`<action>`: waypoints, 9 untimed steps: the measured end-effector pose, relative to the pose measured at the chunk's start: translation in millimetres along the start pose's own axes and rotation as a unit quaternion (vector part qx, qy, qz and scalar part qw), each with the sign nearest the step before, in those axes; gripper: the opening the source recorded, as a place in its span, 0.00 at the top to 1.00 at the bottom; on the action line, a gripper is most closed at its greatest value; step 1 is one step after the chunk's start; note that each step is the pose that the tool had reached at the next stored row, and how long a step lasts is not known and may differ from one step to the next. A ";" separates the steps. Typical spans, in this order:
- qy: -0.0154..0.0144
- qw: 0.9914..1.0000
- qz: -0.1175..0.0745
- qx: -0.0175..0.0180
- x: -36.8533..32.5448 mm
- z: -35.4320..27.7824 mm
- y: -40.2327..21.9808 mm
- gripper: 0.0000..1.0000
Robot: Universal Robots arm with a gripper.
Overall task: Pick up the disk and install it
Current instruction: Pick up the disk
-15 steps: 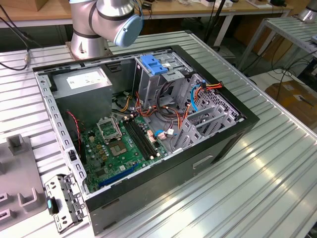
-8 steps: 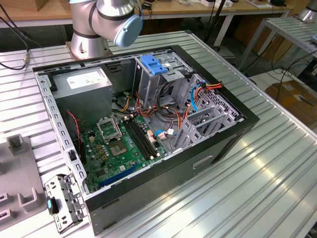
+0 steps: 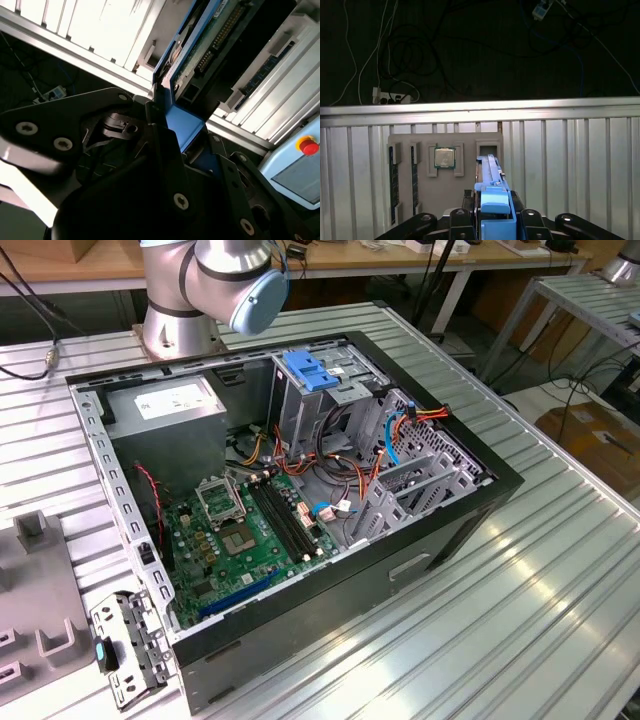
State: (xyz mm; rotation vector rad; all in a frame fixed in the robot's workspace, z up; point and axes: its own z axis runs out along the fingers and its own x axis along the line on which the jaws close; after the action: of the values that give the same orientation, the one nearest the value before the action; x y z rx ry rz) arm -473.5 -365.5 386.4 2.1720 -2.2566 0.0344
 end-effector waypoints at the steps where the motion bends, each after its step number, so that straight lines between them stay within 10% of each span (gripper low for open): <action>1: 0.000 1.000 0.000 0.000 0.0 -2.0 0.0 0.63; 9: 0.000 1.000 0.000 0.000 0.4 -17.7 -0.2 0.63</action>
State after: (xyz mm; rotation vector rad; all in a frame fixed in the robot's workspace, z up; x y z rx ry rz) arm -473.5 -365.5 404.1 2.1719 -2.2565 0.0343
